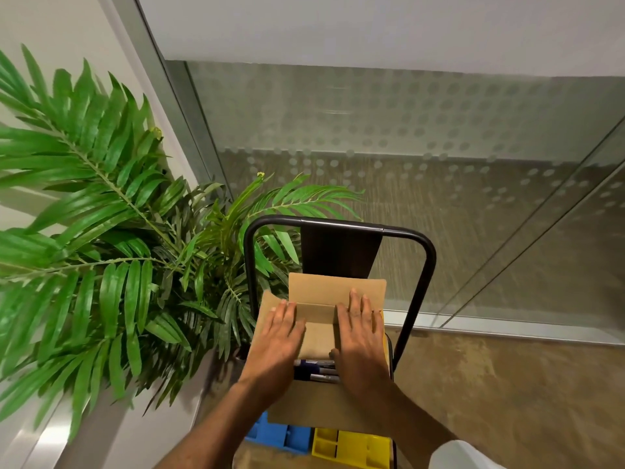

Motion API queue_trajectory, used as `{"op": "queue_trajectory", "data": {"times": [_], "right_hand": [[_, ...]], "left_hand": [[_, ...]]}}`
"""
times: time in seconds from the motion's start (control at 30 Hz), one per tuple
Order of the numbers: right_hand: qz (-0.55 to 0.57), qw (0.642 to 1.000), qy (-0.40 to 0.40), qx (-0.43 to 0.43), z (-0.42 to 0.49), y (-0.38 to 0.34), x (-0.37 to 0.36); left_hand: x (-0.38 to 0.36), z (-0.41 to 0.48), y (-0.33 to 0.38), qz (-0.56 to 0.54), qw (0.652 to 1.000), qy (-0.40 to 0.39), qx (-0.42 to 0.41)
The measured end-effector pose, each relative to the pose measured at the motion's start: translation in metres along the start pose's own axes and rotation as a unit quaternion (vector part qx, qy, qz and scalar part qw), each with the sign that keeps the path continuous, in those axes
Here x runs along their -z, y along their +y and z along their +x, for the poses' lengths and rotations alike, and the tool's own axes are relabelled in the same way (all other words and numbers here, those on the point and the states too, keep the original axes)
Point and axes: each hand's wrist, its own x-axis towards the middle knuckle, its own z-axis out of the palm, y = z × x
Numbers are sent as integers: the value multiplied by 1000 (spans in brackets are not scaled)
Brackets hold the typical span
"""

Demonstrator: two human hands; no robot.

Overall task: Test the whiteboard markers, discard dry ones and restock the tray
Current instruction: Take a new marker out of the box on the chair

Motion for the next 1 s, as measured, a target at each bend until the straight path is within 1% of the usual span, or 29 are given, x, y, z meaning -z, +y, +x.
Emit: {"op": "queue_trajectory", "data": {"times": [0.07,0.13,0.17,0.27,0.37,0.43,0.5,0.6,0.8,0.93,1.0], "right_hand": [[-7,1000,4,-1,0,1,0],[-6,1000,17,-1,0,3,3],[-5,1000,21,-2,1,4,4],[14,1000,22,12,1,6,13],[55,998,3,25,-1,13,33],[86,996,1,22,-4,21,55],[109,994,-20,3,-8,30,77],[68,997,-10,26,-12,44,91],[-33,996,-5,82,-26,62,81],[-58,992,-50,100,-26,64,61],[-42,990,-75,112,-21,63,50]], "left_hand": [[0,7,0,-59,998,-26,-5],[3,14,-1,-104,991,-81,14],[4,17,0,-113,989,-90,21],[2,20,0,-141,985,-95,34],[-3,21,-3,-165,981,-92,44],[-5,22,-3,-174,979,-94,51],[-7,23,-3,-175,978,-97,54],[-14,23,-2,-170,981,-81,52],[-19,21,-1,-149,986,-61,37],[-20,17,-2,-135,990,-40,23],[-22,16,-3,-129,991,-31,25]]}}
